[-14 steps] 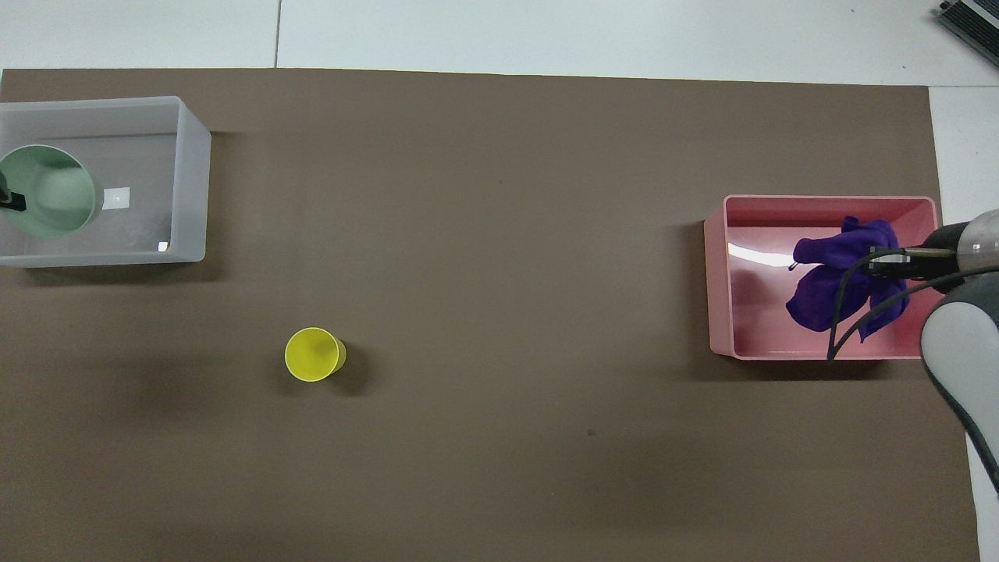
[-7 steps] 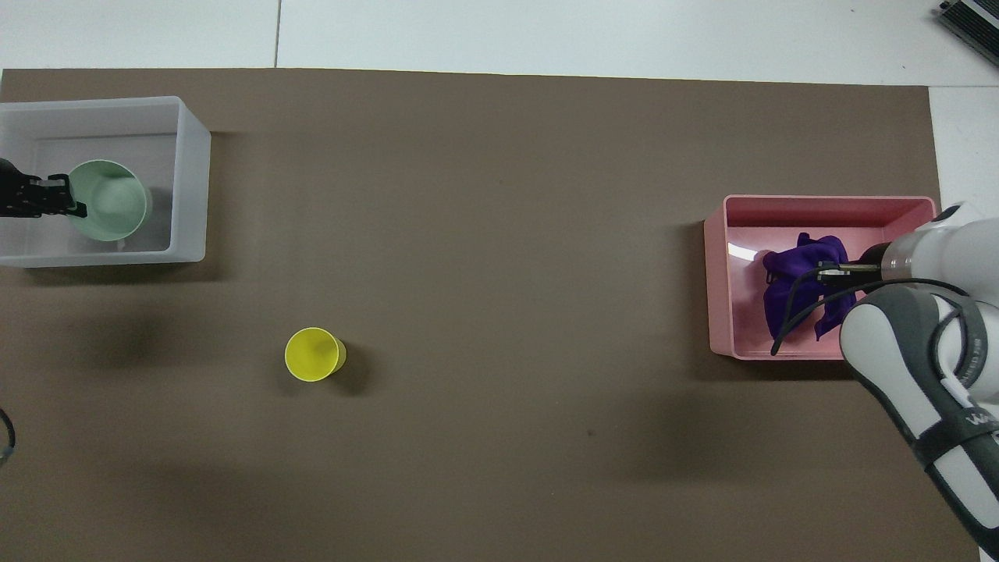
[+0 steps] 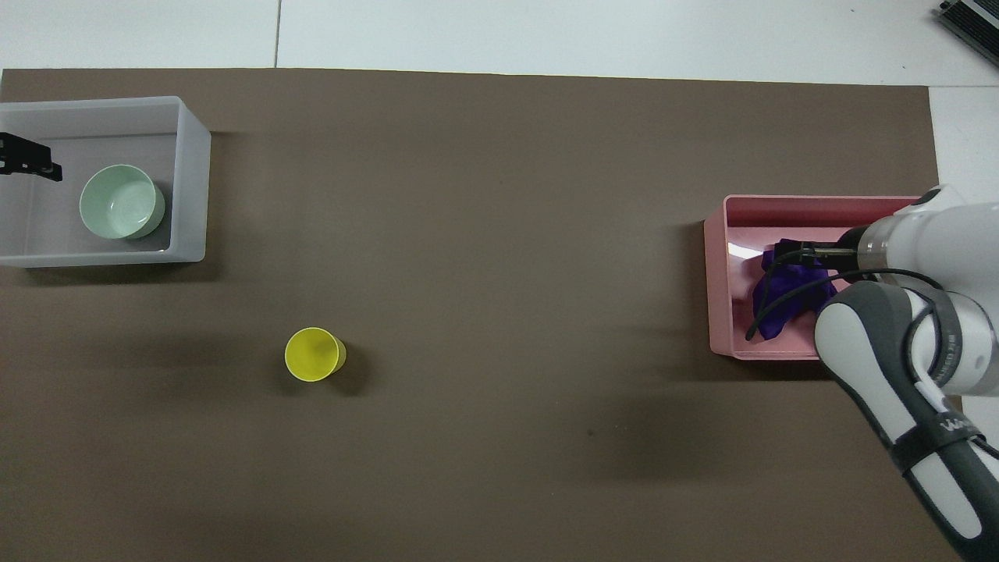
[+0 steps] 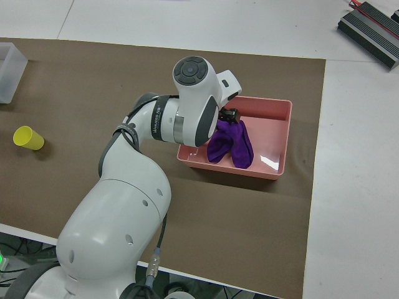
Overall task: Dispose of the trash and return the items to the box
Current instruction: 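Release the cloth in the pink bin while the left gripper releases the bowl, then reach the left gripper to the yellow cup and grasp it, then carry the yellow cup into the clear bin and release it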
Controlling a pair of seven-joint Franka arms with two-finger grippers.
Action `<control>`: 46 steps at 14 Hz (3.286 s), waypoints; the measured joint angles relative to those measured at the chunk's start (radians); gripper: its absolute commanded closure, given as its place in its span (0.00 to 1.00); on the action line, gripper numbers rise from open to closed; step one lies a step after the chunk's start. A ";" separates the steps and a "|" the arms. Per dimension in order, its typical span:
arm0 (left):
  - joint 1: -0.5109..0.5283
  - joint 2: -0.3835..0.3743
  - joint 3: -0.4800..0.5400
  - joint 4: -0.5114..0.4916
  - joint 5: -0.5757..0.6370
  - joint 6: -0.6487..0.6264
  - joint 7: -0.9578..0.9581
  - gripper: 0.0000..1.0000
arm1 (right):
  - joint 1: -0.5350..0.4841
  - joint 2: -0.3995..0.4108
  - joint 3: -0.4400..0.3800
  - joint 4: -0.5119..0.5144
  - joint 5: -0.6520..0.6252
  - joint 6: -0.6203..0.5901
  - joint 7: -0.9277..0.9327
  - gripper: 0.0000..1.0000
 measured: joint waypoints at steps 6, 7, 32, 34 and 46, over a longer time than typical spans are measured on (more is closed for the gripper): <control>-0.163 -0.298 -0.014 -0.310 -0.109 -0.154 -0.178 0.00 | 0.080 -0.106 0.007 0.154 -0.004 -0.308 0.143 0.00; -0.176 -0.363 -0.015 -0.431 -0.141 -0.064 -0.176 0.00 | 0.080 -0.127 0.006 0.188 -0.004 -0.365 0.143 0.00; -0.141 -0.465 0.015 -0.540 -0.179 -0.010 -0.273 1.00 | 0.023 -0.184 -0.010 0.484 -0.010 -0.815 0.050 0.00; -0.018 -0.411 0.020 -0.421 -0.185 -0.024 -0.222 1.00 | 0.023 -0.184 -0.010 0.482 -0.010 -0.816 0.050 0.00; 0.077 0.050 0.012 -0.226 -0.190 0.296 -0.189 1.00 | 0.023 -0.212 -0.008 0.476 -0.010 -0.820 0.049 0.00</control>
